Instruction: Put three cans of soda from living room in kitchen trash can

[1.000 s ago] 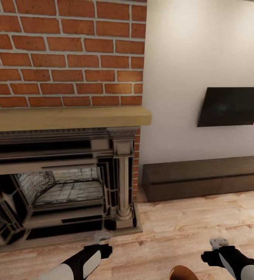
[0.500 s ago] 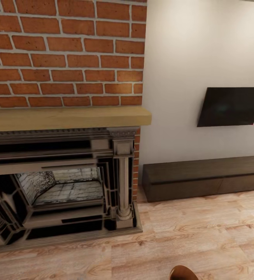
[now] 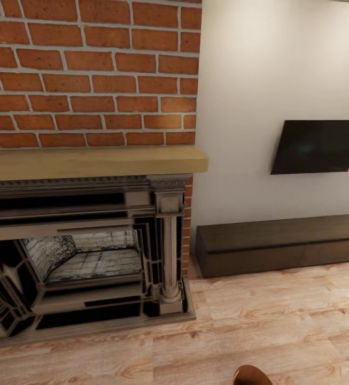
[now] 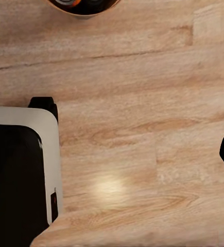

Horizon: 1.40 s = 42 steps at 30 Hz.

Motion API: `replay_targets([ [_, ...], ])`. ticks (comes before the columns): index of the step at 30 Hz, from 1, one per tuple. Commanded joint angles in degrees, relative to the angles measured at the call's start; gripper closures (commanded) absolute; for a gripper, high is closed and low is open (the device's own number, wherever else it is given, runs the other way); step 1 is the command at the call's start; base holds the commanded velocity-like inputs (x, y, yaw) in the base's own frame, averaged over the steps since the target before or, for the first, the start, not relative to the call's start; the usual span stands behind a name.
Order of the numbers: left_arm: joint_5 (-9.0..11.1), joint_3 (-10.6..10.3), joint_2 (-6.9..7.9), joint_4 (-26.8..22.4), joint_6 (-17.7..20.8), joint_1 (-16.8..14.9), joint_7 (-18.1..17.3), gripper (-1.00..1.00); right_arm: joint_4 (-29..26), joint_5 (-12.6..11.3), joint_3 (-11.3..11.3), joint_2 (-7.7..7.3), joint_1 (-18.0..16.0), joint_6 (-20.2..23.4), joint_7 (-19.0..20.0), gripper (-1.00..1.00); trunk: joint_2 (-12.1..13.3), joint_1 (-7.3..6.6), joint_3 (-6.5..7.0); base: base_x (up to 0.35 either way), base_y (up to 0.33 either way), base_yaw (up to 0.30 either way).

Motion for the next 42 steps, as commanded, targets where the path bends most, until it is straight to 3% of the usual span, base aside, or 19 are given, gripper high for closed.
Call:
replay_targets([
  [1,0.0,0.0,0.0,0.3,0.0,0.0,0.0,-1.0,0.3,0.0,0.0,0.01,0.1,0.0,0.0,-1.0,0.0,0.0,0.0,0.0,0.0,0.0],
  [9,0.0,-0.1,-0.19,1.3,0.2,0.3,0.1,-1.0,1.2,0.1,0.2,1.03,0.3,0.0,0.0,-1.0,0.0,0.0,0.0,0.0,0.0,0.0],
  [12,0.0,0.0,-0.45,1.4,0.1,0.3,0.1,-1.0,1.3,0.1,0.2,2.28,0.3,0.0,0.0,-1.0,0.0,0.0,0.0,0.0,0.0,0.0],
  [16,0.0,0.0,-0.61,1.4,0.1,0.3,0.1,-1.0,1.3,0.0,0.2,5.16,0.3,0.0,0.1,-1.0,0.0,0.0,0.0,0.0,0.0,0.0],
  [17,0.0,0.0,-0.59,1.5,0.1,0.3,0.1,-1.0,1.3,0.0,0.2,6.52,0.4,0.0,0.1,-1.0,0.0,0.0,0.0,0.0,0.0,0.0],
  [23,0.0,0.1,-0.27,1.5,0.1,0.3,0.1,-1.0,1.3,0.0,0.1,10.07,0.7,0.1,0.1,-1.0,0.0,0.0,0.0,0.0,0.0,0.0],
  [42,0.0,0.0,-0.46,1.5,0.1,0.3,0.1,-1.0,1.2,0.1,0.1,11.0,5.0,0.1,0.1,-1.0,0.0,0.0,0.0,0.0,0.0,0.0],
])
